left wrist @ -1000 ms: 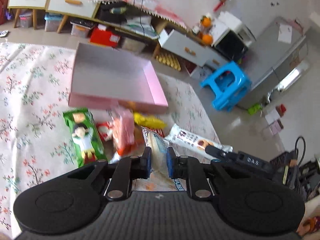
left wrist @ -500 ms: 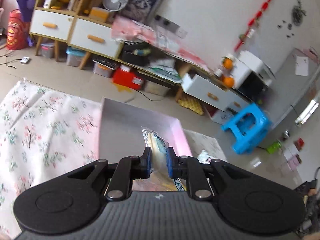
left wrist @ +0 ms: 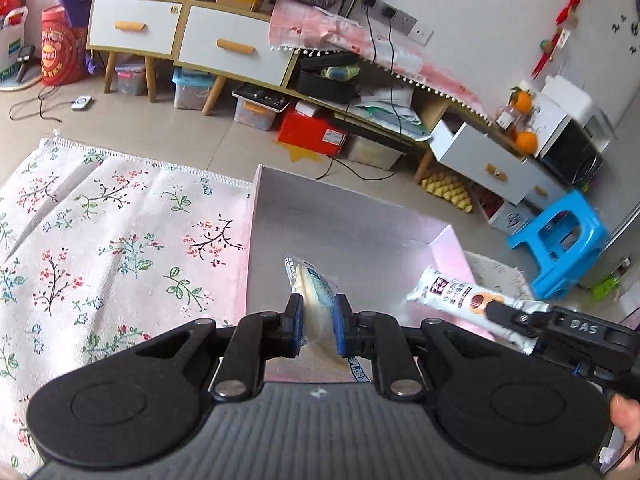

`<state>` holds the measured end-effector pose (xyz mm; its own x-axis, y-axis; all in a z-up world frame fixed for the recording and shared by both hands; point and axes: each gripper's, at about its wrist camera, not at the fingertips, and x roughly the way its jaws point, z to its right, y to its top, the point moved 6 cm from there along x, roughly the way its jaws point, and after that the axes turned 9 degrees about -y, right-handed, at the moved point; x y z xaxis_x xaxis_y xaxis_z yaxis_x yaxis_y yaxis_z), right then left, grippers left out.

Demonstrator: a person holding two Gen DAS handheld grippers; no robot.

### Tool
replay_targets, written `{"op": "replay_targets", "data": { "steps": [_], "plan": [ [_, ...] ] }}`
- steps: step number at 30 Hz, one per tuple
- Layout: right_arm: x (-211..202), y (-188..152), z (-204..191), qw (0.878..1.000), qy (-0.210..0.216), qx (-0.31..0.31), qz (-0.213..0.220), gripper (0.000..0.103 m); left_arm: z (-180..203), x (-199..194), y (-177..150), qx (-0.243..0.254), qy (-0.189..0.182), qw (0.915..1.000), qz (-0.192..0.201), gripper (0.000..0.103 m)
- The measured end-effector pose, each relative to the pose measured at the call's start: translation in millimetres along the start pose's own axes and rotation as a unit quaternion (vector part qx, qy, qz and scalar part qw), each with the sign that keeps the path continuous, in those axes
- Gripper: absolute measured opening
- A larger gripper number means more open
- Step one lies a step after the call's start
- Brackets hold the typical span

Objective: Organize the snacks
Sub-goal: 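Carry both packets over the pink box and open both grippers to drop them, then move both grippers back toward the remaining snacks beside the box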

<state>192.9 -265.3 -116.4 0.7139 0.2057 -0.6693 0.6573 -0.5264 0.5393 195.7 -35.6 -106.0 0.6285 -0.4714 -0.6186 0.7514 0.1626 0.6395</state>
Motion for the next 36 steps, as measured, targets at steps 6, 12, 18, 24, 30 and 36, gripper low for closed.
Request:
{"op": "replay_targets", "data": {
  "steps": [6, 12, 18, 24, 30, 36],
  "plan": [
    [12, -12, -10, 0.998, -0.035, -0.049, -0.022, 0.041, -2, 2, -1, 0.017, 0.025, 0.9995, 0.002, 0.015],
    [-17, -12, -7, 0.997, -0.045, -0.062, 0.006, 0.066, -8, -14, 2, -0.006, 0.006, 0.9998, 0.016, 0.028],
    [-65, -23, -9, 0.994, -0.040, -0.093, 0.032, 0.078, -6, -41, -14, -0.028, 0.010, 0.9996, 0.003, 0.036],
    [-100, -53, 4, 0.994, -0.044, -0.102, 0.019, 0.097, 11, -76, -52, -0.007, 0.050, 0.9987, -0.009, 0.065],
    [-112, -90, 10, 0.986, -0.084, -0.145, -0.006, 0.097, 17, -97, -88, 0.032, 0.103, 0.9936, -0.035, 0.079],
    [-139, -111, 5, 0.975, -0.112, -0.189, 0.031, 0.099, 16, -122, -93, 0.041, 0.123, 0.9914, -0.016, 0.094]
  ]
}}
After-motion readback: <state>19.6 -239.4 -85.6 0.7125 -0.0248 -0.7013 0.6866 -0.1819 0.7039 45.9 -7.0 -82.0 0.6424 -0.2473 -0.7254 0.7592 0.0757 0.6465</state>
